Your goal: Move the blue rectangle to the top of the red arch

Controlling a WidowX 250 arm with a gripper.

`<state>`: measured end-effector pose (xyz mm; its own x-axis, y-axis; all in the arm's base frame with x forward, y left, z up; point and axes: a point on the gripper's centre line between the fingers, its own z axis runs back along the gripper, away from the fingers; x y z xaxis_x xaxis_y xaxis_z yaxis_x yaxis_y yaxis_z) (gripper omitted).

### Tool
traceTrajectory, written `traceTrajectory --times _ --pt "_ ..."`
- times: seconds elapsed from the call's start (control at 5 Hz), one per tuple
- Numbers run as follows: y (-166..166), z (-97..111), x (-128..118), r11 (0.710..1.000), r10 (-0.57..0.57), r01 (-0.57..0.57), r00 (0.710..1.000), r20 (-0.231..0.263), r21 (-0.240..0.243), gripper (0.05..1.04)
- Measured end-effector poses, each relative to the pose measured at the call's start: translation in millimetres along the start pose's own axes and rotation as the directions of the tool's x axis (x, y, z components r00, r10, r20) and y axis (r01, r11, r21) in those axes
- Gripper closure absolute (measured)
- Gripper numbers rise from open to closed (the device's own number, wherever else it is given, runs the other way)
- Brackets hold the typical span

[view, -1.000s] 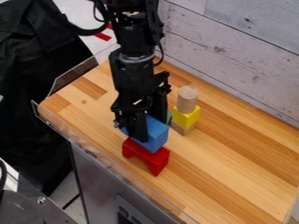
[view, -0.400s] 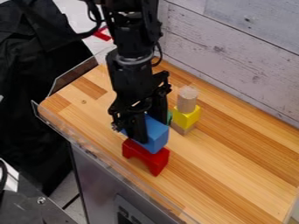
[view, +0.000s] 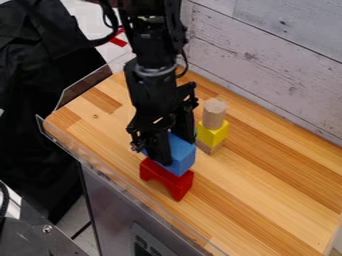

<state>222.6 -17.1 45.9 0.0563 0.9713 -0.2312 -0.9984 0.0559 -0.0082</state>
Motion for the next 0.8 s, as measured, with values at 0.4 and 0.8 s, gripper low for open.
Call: traceTrajectory --times 0.4,0.8 --pt "6.2 -4.0 0.8 1.000 0.007 -0.007 1.000 0.003 0.015 0.475" --pt "3.0 1.9 4.1 1.000 0.000 0.000 1.000 0.010 0.020 0.081"
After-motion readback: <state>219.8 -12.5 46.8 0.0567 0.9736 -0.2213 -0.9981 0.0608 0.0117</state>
